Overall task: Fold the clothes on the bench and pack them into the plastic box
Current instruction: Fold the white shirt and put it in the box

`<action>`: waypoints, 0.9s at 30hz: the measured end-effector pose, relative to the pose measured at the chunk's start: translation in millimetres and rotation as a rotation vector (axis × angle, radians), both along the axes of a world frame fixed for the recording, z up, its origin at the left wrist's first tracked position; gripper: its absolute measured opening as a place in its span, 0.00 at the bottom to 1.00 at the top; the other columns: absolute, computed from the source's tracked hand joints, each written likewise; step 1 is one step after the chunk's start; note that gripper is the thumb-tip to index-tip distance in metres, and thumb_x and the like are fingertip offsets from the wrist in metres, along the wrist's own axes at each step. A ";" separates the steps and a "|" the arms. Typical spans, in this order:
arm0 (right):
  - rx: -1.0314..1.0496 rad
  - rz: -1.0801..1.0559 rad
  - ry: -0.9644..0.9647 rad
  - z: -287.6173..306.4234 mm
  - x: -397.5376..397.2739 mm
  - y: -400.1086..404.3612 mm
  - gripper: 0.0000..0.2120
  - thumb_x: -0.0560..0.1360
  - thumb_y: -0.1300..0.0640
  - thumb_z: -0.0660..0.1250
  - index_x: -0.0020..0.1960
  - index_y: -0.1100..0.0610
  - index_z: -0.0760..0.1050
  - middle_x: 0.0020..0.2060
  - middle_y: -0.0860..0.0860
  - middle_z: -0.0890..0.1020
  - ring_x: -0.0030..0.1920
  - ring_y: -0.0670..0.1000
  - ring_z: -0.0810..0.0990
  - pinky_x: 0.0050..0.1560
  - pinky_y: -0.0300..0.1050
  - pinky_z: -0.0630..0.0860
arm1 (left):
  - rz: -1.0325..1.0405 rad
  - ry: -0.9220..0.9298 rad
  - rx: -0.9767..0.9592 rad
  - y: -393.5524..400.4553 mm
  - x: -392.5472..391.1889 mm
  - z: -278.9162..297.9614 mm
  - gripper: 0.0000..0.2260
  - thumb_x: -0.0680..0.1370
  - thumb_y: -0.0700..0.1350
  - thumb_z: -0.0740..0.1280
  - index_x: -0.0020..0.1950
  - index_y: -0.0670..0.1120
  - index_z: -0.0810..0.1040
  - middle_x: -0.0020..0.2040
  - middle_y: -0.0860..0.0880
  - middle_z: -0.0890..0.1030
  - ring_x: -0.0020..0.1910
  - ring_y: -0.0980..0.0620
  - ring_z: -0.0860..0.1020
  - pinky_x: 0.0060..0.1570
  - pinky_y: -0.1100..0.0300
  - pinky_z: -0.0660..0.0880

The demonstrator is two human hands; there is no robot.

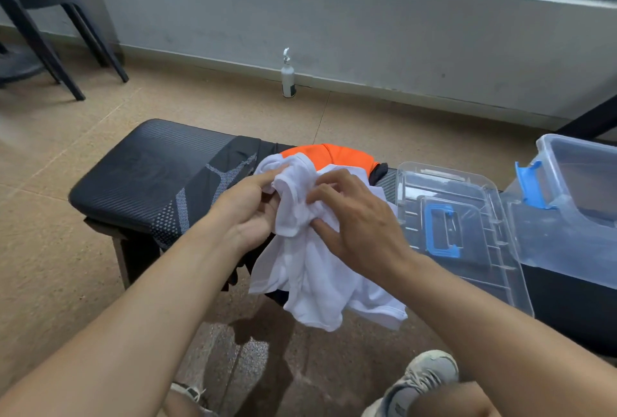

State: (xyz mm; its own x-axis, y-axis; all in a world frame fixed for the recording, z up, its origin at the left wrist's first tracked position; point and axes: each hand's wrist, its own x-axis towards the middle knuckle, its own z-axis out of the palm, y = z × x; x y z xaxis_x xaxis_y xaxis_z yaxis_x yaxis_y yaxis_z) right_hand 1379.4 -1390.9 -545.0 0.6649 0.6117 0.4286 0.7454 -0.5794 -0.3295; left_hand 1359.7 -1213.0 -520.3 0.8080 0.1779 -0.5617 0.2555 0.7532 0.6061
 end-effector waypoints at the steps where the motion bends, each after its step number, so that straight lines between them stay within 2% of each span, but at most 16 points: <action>1: 0.043 0.012 0.005 -1.7 2.3 0.5 0.08 0.74 0.56 0.71 0.53 0.53 0.79 0.58 0.49 0.77 0.55 0.50 0.76 0.37 0.47 0.76 | 0.008 -0.004 -0.006 1.6 0.7 0.5 0.11 0.80 0.32 0.65 0.40 0.45 0.75 0.32 0.52 0.70 0.22 0.61 0.70 0.25 0.70 0.72; 3: 0.150 0.051 0.037 -2.5 5.1 -1.0 0.05 0.74 0.60 0.70 0.50 0.55 0.80 0.58 0.49 0.79 0.59 0.51 0.76 0.49 0.45 0.75 | -0.027 -0.050 0.056 4.7 1.2 0.1 0.12 0.80 0.33 0.66 0.40 0.47 0.74 0.33 0.53 0.70 0.27 0.60 0.69 0.28 0.69 0.70; 6: 0.415 0.077 0.203 12.9 -0.3 -2.0 0.07 0.72 0.66 0.69 0.47 0.56 0.77 0.57 0.48 0.82 0.63 0.48 0.77 0.63 0.45 0.71 | 0.038 -0.026 0.261 7.4 -0.4 2.5 0.03 0.78 0.42 0.72 0.46 0.44 0.80 0.38 0.52 0.82 0.35 0.55 0.80 0.35 0.62 0.78; 8: 0.621 0.116 0.387 27.8 -7.8 -1.3 0.08 0.73 0.66 0.67 0.46 0.54 0.75 0.51 0.47 0.85 0.61 0.46 0.81 0.62 0.46 0.73 | 0.122 -0.035 0.367 9.0 -2.3 7.1 0.04 0.77 0.45 0.74 0.46 0.44 0.83 0.37 0.52 0.86 0.37 0.54 0.84 0.38 0.62 0.80; 10: 0.759 0.171 0.469 39.9 -13.1 -1.6 0.07 0.75 0.63 0.66 0.45 0.51 0.75 0.42 0.47 0.83 0.49 0.44 0.82 0.52 0.44 0.76 | 0.084 -0.106 0.521 7.2 -4.3 11.0 0.04 0.77 0.46 0.74 0.45 0.47 0.86 0.41 0.51 0.88 0.43 0.52 0.86 0.45 0.59 0.81; 12: 0.664 0.170 0.462 47.1 -13.8 -4.6 0.05 0.75 0.58 0.70 0.44 0.50 0.77 0.37 0.50 0.81 0.39 0.48 0.79 0.42 0.44 0.75 | 0.005 -0.184 0.612 0.6 -9.3 15.8 0.05 0.78 0.47 0.72 0.47 0.47 0.88 0.47 0.46 0.88 0.51 0.46 0.86 0.54 0.50 0.81; 14: 0.424 0.138 0.427 46.3 -11.9 -7.0 0.04 0.74 0.52 0.75 0.43 0.49 0.81 0.35 0.48 0.82 0.35 0.50 0.79 0.36 0.46 0.74 | -0.071 -0.236 0.660 -5.4 -14.9 13.4 0.07 0.80 0.48 0.71 0.51 0.47 0.88 0.51 0.43 0.88 0.55 0.40 0.85 0.59 0.42 0.80; 16: 0.285 0.069 0.349 40.8 -9.4 -7.8 0.06 0.71 0.46 0.77 0.43 0.47 0.83 0.35 0.45 0.83 0.35 0.48 0.80 0.37 0.48 0.75 | -0.169 -0.260 0.731 -12.1 -22.2 9.3 0.12 0.79 0.54 0.70 0.53 0.47 0.87 0.52 0.37 0.86 0.55 0.35 0.84 0.59 0.33 0.78; 18: 0.263 -0.006 0.354 36.2 -6.7 -6.0 0.11 0.67 0.40 0.75 0.43 0.44 0.80 0.33 0.43 0.80 0.36 0.47 0.78 0.38 0.54 0.76 | -0.265 -0.295 0.782 -17.5 -29.2 5.3 0.18 0.76 0.59 0.71 0.53 0.46 0.87 0.53 0.30 0.82 0.49 0.38 0.83 0.57 0.28 0.76; 20: 0.273 -0.054 0.375 33.3 -3.7 -4.7 0.17 0.64 0.36 0.73 0.43 0.45 0.73 0.33 0.43 0.78 0.36 0.48 0.77 0.39 0.55 0.76 | -0.315 -0.334 0.763 -21.1 -35.9 7.5 0.16 0.76 0.55 0.74 0.54 0.44 0.87 0.52 0.31 0.83 0.51 0.42 0.83 0.59 0.31 0.77; 23: 0.278 -0.094 0.381 33.2 -0.4 -6.4 0.21 0.62 0.35 0.72 0.43 0.46 0.68 0.30 0.40 0.75 0.33 0.46 0.73 0.37 0.52 0.75 | -0.363 -0.362 0.756 -21.6 -43.4 14.8 0.12 0.74 0.41 0.76 0.57 0.42 0.86 0.51 0.42 0.88 0.54 0.43 0.86 0.57 0.48 0.82; 25: 0.245 -0.087 0.409 35.5 0.1 -8.3 0.22 0.62 0.36 0.75 0.44 0.46 0.69 0.29 0.41 0.75 0.32 0.45 0.71 0.36 0.50 0.72 | -0.327 -0.340 0.751 -19.5 -44.5 14.3 0.10 0.74 0.38 0.76 0.55 0.40 0.86 0.49 0.42 0.88 0.52 0.41 0.86 0.54 0.50 0.83; 27: 0.171 -0.066 0.444 38.2 1.2 -11.7 0.22 0.63 0.40 0.79 0.48 0.44 0.71 0.30 0.42 0.75 0.32 0.44 0.72 0.35 0.47 0.69 | -0.223 -0.307 0.785 -16.2 -41.9 12.2 0.08 0.73 0.39 0.77 0.52 0.41 0.86 0.46 0.42 0.88 0.50 0.41 0.86 0.51 0.48 0.84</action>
